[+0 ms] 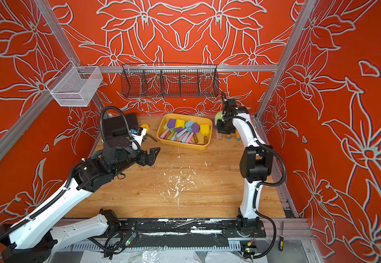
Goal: Take the shovel out of the storage box
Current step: Place the shovel at the corner of the board.
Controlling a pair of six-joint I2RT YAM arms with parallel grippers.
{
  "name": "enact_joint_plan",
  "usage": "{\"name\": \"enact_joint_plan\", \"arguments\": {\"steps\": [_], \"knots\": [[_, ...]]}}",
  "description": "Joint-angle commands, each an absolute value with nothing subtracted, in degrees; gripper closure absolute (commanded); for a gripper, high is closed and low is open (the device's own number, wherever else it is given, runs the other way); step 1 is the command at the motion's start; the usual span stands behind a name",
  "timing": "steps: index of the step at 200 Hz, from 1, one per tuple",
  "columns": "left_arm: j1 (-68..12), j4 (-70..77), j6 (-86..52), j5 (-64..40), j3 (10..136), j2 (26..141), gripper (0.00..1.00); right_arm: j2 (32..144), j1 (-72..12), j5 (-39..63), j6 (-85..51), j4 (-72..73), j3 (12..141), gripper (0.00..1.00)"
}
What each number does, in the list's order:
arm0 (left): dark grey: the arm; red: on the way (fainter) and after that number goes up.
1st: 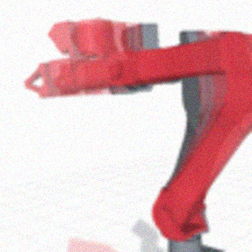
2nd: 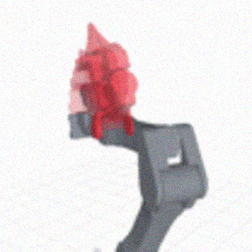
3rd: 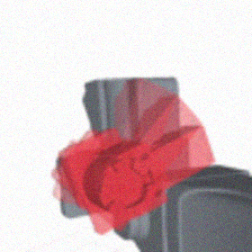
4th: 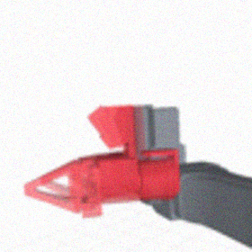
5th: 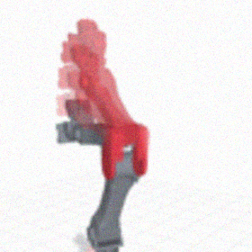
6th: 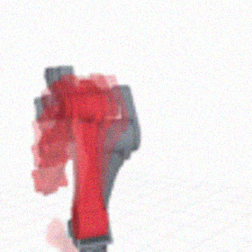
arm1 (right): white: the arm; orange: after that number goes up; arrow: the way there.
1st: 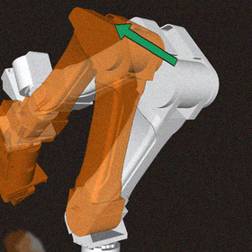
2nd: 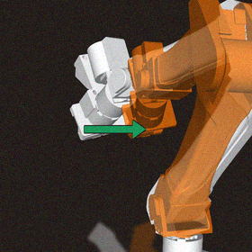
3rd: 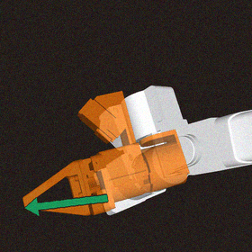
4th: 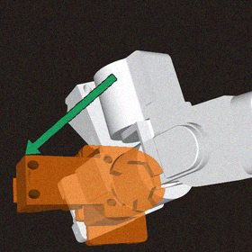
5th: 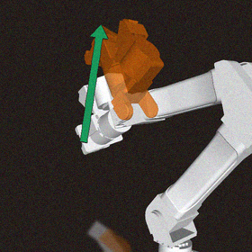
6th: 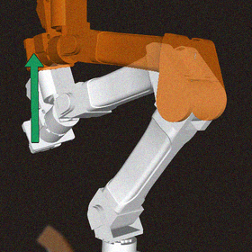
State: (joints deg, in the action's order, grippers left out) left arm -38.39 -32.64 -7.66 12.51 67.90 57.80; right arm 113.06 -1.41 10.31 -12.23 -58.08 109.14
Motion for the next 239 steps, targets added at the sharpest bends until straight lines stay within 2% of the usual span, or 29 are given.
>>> {"name": "enact_joint_plan", "arguments": {"steps": [1,65,127,239], "knots": [[-38.14,-31.49,-7.03,11.43,68.60,59.31,0.03,109.66,2.73,9.23,-5.23,-54.55,105.43,1.00],[-38.14,-31.11,-6.75,6.82,71.13,64.77,0.03,112.10,11.56,8.25,5.76,-49.82,104.44,1.00],[-38.14,-28.37,-5.80,-1.60,73.84,70.61,0.03,125.38,14.26,3.32,9.99,-50.29,114.86,1.00],[-38.14,-30.06,-7.72,-4.02,79.40,79.59,0.03,142.92,16.51,7.62,8.70,-52.43,132.73,1.00]]}}
